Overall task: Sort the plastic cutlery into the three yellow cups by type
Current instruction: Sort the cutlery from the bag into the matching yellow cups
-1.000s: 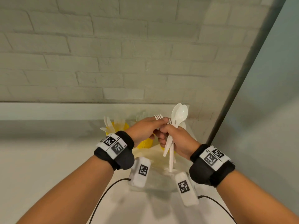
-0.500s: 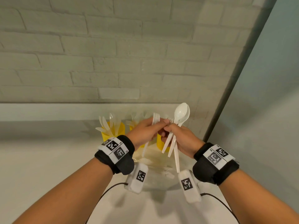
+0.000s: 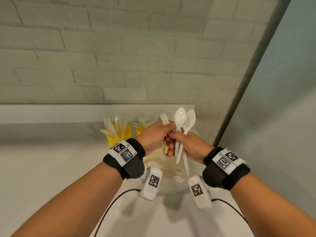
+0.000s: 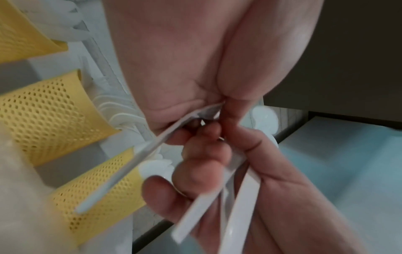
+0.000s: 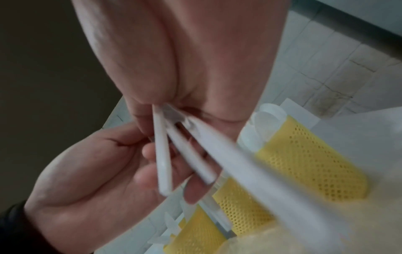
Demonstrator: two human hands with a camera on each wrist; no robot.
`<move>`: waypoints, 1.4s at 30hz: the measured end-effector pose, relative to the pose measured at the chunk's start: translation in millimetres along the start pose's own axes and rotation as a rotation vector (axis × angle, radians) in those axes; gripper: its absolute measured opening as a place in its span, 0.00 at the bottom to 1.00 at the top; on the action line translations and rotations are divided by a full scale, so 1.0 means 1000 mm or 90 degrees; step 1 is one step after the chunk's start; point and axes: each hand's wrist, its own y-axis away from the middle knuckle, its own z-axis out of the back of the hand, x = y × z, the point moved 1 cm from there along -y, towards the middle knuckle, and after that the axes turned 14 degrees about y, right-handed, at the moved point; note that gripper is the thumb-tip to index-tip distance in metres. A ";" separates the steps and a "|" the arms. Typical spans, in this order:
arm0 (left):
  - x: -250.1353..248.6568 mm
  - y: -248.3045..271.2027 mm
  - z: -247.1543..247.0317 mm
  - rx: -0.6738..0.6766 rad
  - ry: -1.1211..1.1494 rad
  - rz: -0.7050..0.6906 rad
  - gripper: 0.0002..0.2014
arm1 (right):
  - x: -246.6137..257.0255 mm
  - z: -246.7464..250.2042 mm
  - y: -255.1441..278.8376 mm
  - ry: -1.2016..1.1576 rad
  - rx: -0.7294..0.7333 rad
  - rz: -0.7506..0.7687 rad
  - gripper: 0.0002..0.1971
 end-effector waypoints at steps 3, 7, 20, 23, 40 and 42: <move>-0.008 0.000 0.004 -0.092 0.100 -0.060 0.18 | -0.002 0.004 -0.002 0.021 -0.048 0.001 0.12; -0.028 -0.001 0.020 -0.166 0.258 -0.157 0.16 | -0.011 0.021 -0.005 0.063 -0.241 0.035 0.10; -0.059 -0.038 0.040 -0.189 -0.092 -0.207 0.10 | 0.026 0.036 -0.054 -0.198 -0.351 0.046 0.12; -0.059 -0.050 0.044 -0.180 -0.225 -0.174 0.07 | 0.031 0.041 -0.066 0.018 -0.374 0.021 0.08; -0.013 -0.073 0.089 -0.156 -0.563 0.038 0.12 | 0.010 0.066 -0.104 0.305 -0.385 0.056 0.10; -0.018 -0.069 0.093 -0.164 -0.581 -0.002 0.14 | 0.012 0.069 -0.106 0.328 -0.366 0.028 0.12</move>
